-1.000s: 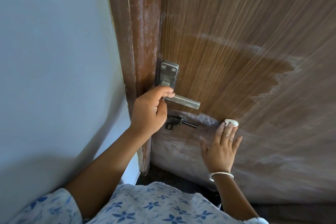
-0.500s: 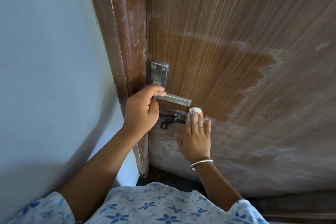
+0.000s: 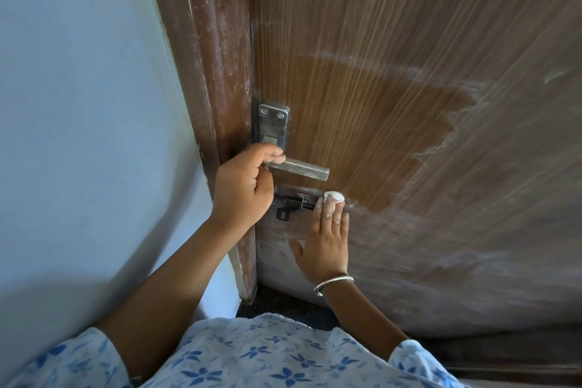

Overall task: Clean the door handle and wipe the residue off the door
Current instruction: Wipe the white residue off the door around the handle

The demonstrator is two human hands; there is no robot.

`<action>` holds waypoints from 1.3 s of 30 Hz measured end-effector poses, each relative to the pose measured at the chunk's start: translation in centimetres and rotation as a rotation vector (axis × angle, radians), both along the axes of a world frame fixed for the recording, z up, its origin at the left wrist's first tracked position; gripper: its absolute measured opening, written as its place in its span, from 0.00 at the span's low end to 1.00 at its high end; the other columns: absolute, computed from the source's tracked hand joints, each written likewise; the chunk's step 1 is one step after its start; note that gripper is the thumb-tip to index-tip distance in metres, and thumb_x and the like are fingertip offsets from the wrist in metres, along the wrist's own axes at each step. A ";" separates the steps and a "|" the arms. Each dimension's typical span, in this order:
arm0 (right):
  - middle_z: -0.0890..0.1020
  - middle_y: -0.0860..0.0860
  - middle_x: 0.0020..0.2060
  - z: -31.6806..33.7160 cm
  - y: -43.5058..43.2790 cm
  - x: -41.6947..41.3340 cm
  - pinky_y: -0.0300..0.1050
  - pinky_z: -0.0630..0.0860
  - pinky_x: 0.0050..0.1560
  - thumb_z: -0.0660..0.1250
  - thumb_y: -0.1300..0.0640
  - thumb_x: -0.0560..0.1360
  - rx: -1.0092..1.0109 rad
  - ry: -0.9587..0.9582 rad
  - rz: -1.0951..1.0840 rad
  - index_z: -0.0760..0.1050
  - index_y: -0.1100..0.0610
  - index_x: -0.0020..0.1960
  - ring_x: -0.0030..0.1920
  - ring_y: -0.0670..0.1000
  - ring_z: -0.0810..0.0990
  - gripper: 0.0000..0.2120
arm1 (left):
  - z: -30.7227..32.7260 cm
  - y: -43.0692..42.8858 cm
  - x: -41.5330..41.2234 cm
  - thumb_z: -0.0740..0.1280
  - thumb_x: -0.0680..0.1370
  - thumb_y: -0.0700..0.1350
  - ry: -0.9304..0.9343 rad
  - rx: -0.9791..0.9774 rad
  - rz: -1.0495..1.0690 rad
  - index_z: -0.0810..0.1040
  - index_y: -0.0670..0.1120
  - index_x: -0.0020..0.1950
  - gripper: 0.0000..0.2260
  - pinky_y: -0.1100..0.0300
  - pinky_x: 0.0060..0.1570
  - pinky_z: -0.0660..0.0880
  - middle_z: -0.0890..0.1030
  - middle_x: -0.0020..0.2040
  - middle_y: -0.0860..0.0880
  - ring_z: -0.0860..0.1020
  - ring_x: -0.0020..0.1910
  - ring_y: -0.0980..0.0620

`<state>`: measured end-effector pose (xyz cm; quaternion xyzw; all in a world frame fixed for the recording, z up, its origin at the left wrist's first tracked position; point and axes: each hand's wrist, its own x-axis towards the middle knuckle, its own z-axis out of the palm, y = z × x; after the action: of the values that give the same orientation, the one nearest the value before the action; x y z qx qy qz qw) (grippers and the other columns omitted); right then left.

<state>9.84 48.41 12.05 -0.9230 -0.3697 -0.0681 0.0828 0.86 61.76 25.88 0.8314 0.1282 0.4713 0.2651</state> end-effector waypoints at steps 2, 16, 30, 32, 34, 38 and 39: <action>0.65 0.63 0.71 -0.2 -0.5 0.4 0.62 0.53 0.70 0.64 0.37 0.70 -0.002 -0.029 0.005 0.60 0.66 0.72 0.71 0.64 0.62 0.42 | 0.0 0.1 -0.1 0.61 0.72 0.31 0.005 -0.007 -0.002 0.80 0.36 0.51 0.12 0.54 0.47 0.81 0.84 0.46 0.44 0.83 0.47 0.48; 0.43 0.73 0.71 3.2 4.6 -3.2 0.56 0.38 0.73 0.57 0.38 0.75 0.276 0.307 -0.159 0.38 0.70 0.73 0.73 0.67 0.42 0.47 | -0.1 -0.1 -0.1 0.61 0.71 0.29 -0.005 -0.007 0.014 0.80 0.37 0.51 0.13 0.57 0.48 0.80 0.84 0.45 0.45 0.83 0.46 0.50; 0.61 0.62 0.72 2.6 5.0 -2.7 0.59 0.53 0.72 0.66 0.44 0.72 -0.114 -0.072 0.300 0.59 0.63 0.73 0.73 0.61 0.58 0.38 | 0.3 -0.4 -0.1 0.61 0.73 0.33 0.034 -0.047 0.011 0.81 0.38 0.51 0.12 0.54 0.50 0.80 0.84 0.47 0.45 0.83 0.47 0.49; 0.67 0.61 0.70 2.8 4.4 -2.4 0.60 0.58 0.71 0.69 0.44 0.69 -0.115 -0.101 0.263 0.65 0.63 0.71 0.71 0.60 0.64 0.37 | 0.4 -0.3 -0.2 0.60 0.72 0.33 0.027 -0.055 0.001 0.80 0.38 0.51 0.12 0.58 0.49 0.79 0.84 0.46 0.45 0.83 0.47 0.50; 0.69 0.61 0.68 2.6 3.4 -1.9 0.62 0.58 0.70 0.70 0.44 0.68 -0.092 -0.134 0.234 0.68 0.64 0.68 0.69 0.60 0.67 0.36 | 0.4 -0.2 -0.3 0.60 0.72 0.32 0.024 -0.056 -0.003 0.80 0.38 0.51 0.13 0.63 0.49 0.78 0.85 0.46 0.45 0.82 0.46 0.51; 0.67 0.62 0.70 1.9 0.8 -0.4 0.64 0.55 0.70 0.68 0.42 0.70 -0.056 -0.149 0.180 0.64 0.65 0.71 0.70 0.61 0.66 0.38 | 0.4 -0.1 -0.3 0.60 0.71 0.30 0.015 -0.069 -0.013 0.80 0.38 0.51 0.14 0.72 0.49 0.74 0.84 0.46 0.46 0.81 0.46 0.57; 0.67 0.62 0.70 1.8 0.1 -0.1 0.64 0.54 0.70 0.68 0.42 0.70 -0.054 -0.131 0.151 0.63 0.65 0.71 0.70 0.61 0.66 0.39 | 0.4 -0.1 -0.3 0.60 0.71 0.30 0.012 -0.068 -0.016 0.80 0.38 0.51 0.14 0.73 0.49 0.74 0.84 0.46 0.47 0.80 0.46 0.58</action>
<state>9.70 48.54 13.83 -0.8879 -0.4445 -0.1118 0.0385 0.56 61.69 26.23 0.8257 0.1391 0.4596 0.2960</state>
